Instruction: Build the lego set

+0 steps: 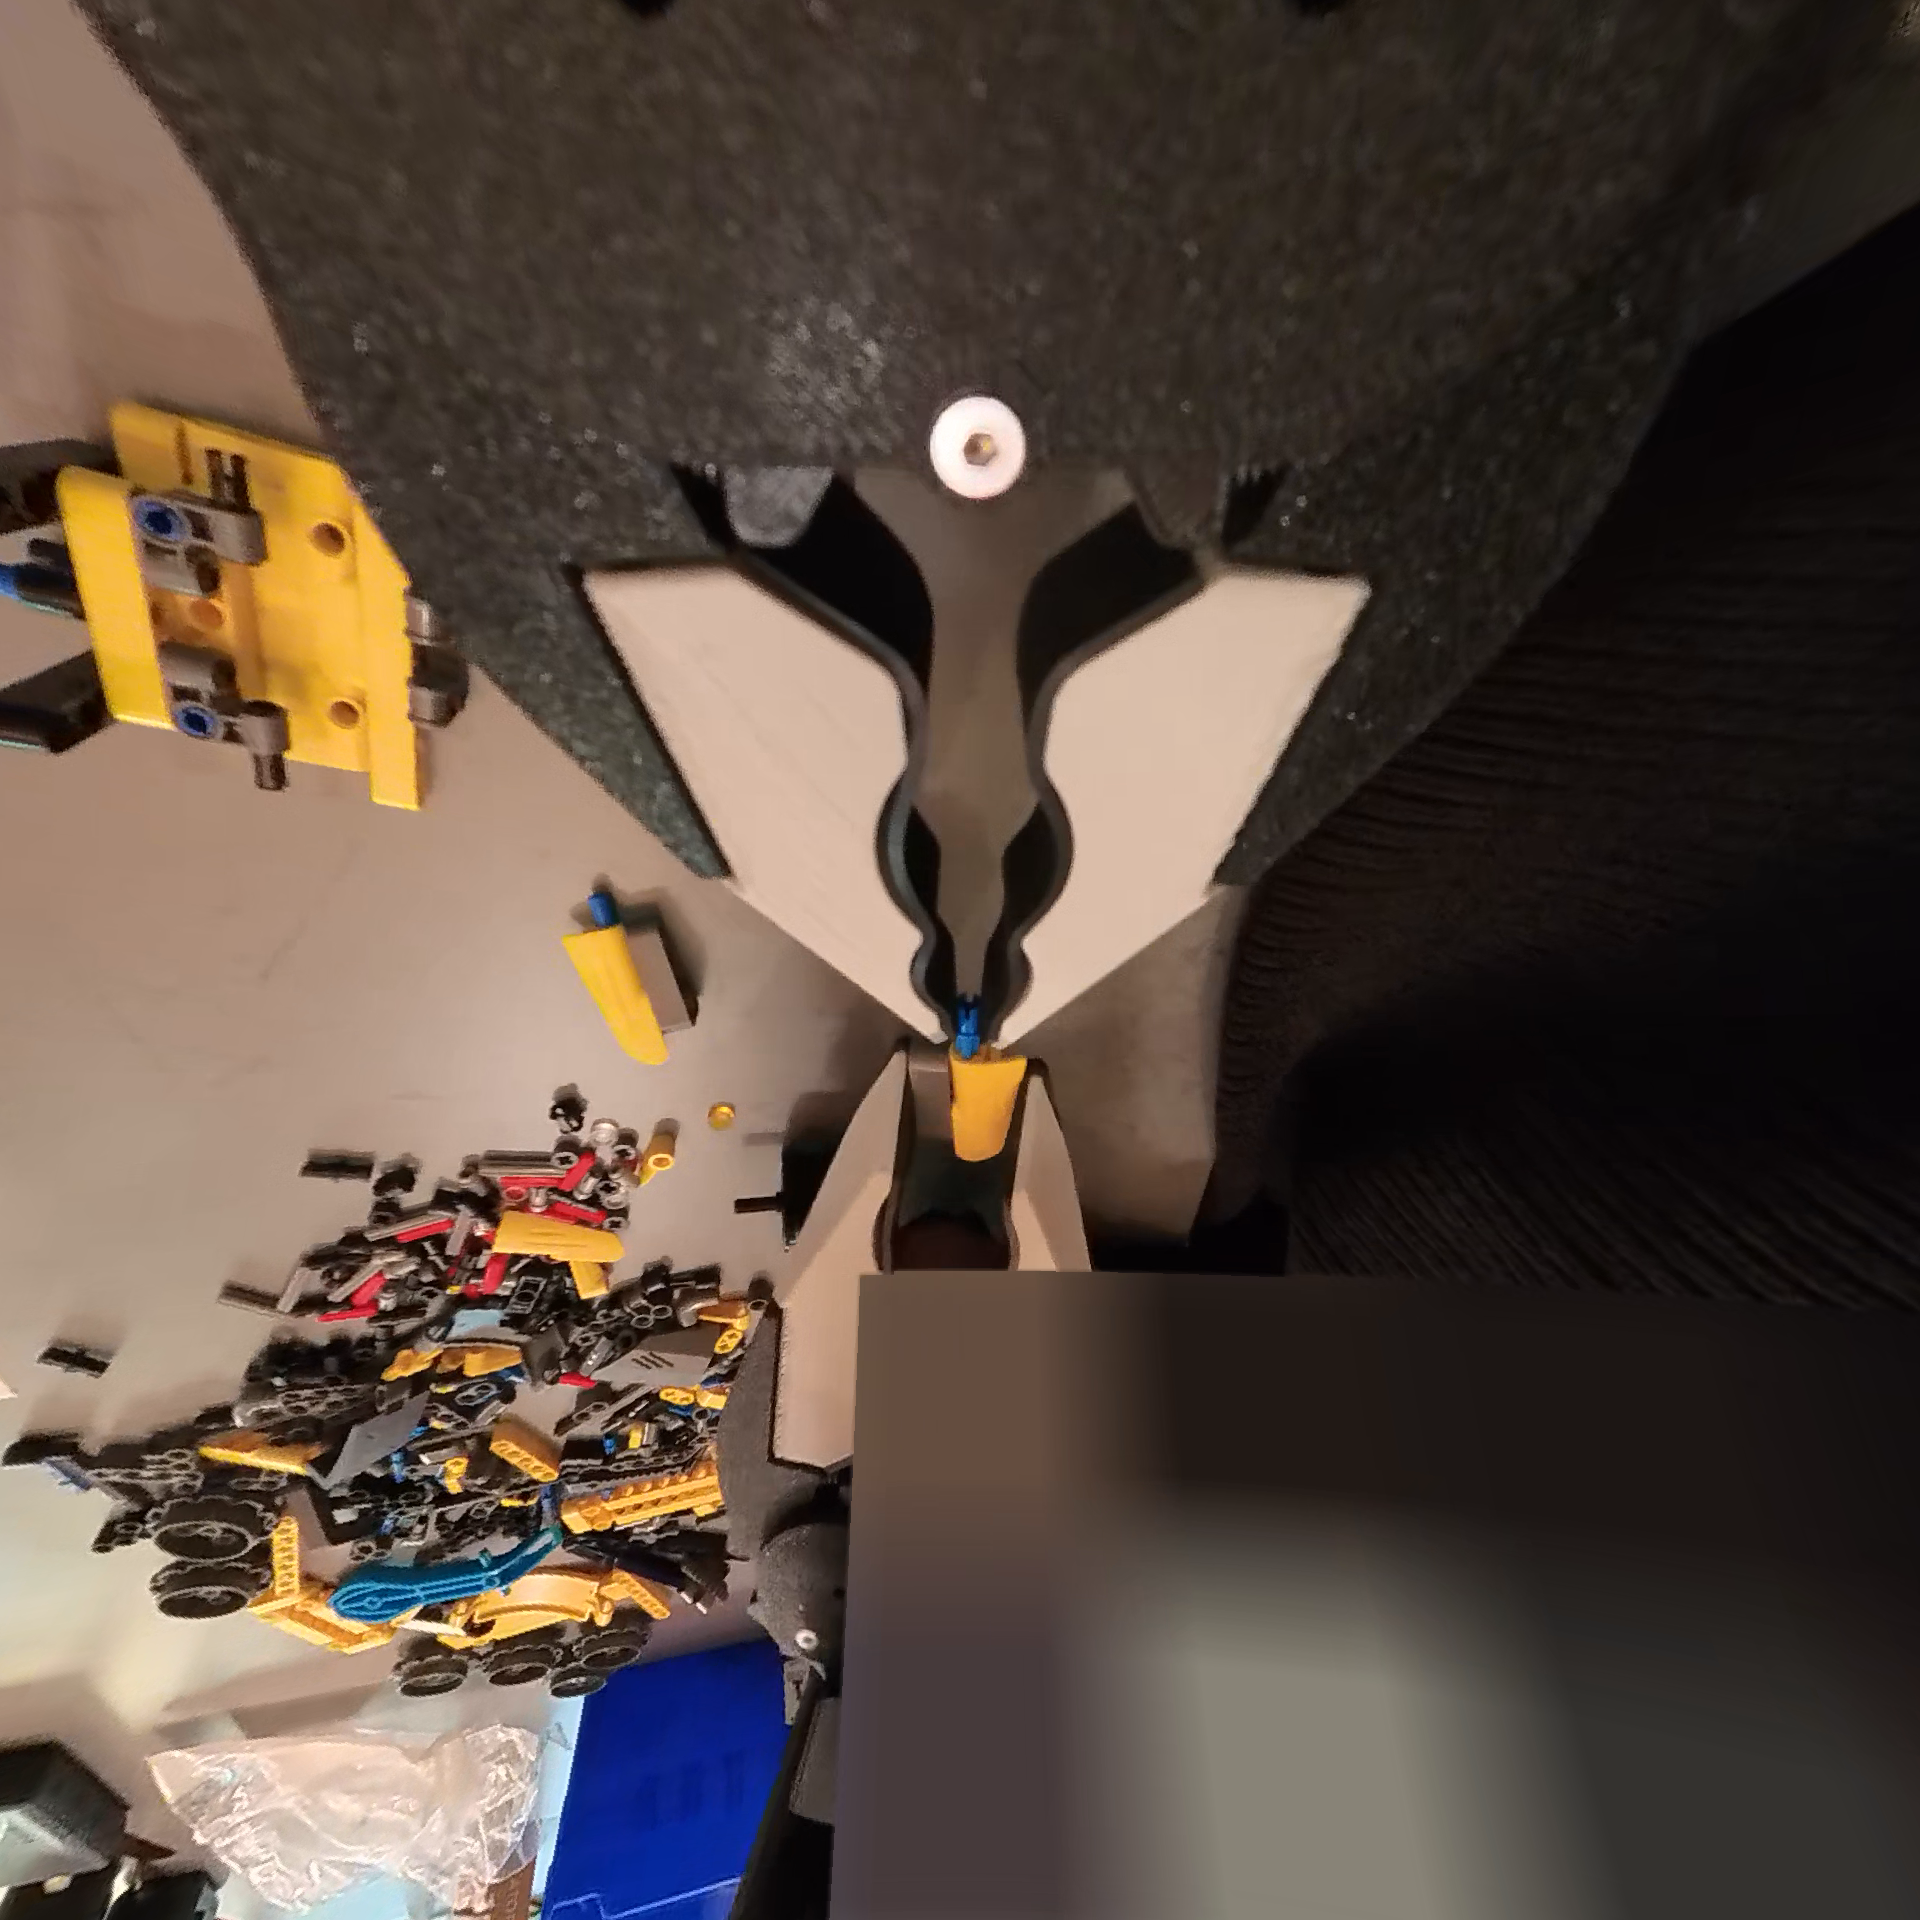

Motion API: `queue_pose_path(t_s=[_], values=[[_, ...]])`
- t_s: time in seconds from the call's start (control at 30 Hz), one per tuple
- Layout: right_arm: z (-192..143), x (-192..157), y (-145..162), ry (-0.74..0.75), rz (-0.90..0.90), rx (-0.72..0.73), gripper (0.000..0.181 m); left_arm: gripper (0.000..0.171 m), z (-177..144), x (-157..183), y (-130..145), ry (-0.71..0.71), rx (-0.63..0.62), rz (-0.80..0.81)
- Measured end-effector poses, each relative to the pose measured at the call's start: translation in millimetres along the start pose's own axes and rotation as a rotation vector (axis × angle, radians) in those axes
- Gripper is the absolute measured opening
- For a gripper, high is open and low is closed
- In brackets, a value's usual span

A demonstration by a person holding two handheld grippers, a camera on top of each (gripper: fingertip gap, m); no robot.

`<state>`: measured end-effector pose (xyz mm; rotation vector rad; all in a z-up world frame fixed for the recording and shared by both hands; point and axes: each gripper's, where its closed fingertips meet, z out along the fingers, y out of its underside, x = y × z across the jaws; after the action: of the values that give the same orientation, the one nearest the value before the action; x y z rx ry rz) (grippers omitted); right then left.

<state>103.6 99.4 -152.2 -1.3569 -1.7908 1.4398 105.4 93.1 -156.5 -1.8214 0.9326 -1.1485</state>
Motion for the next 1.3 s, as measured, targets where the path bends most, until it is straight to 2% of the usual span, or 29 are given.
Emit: queue_pose_path(t_s=[0.37,0.67,0.77,0.9,1.0,1.17,1.2,1.23,1.27,1.3], values=[[0.7,-1.9,2.2,-0.024,0.028,0.002,0.003,0.017,1.4,1.7,1.4,0.011,-0.004,-0.005],[0.9,5.3,3.0,-0.074,0.202,0.052,0.003,0.017,1.7,-5.8,1.6,-0.043,-0.012,0.006],[-2.0,3.3,-4.9,-0.082,0.171,0.096,0.003,0.017,-1.0,-2.1,-6.7,-0.005,0.037,-0.03],[-0.7,2.5,-1.2,-0.031,0.034,0.056,0.003,0.017,1.3,-2.8,-2.2,-0.027,0.004,-0.002],[-1.9,-0.3,-4.7,-0.05,0.027,0.081,0.003,0.017,0.7,0.7,-5.0,-0.007,0.019,-0.007],[1.2,0.5,-1.6,-0.04,0.027,0.059,0.003,0.016,6.6,-1.9,5.0,-0.045,-0.044,0.031],[3.3,-4.6,-6.5,-0.07,0.046,0.086,0.001,0.017,13.0,2.2,7.9,-0.031,-0.062,0.042],[11.5,-16.1,-2.7,-0.127,0.049,0.052,0.0,0.017,24.1,16.2,5.2,0.031,-0.051,0.045],[16.8,-18.4,3.9,-0.103,0.009,-0.002,0.0,0.018,31.8,15.0,10.1,-0.003,-0.095,0.075],[15.3,-8.8,8.0,-0.011,-0.064,-0.036,0.0,0.018,31.1,2.9,13.7,-0.083,-0.118,0.099]])
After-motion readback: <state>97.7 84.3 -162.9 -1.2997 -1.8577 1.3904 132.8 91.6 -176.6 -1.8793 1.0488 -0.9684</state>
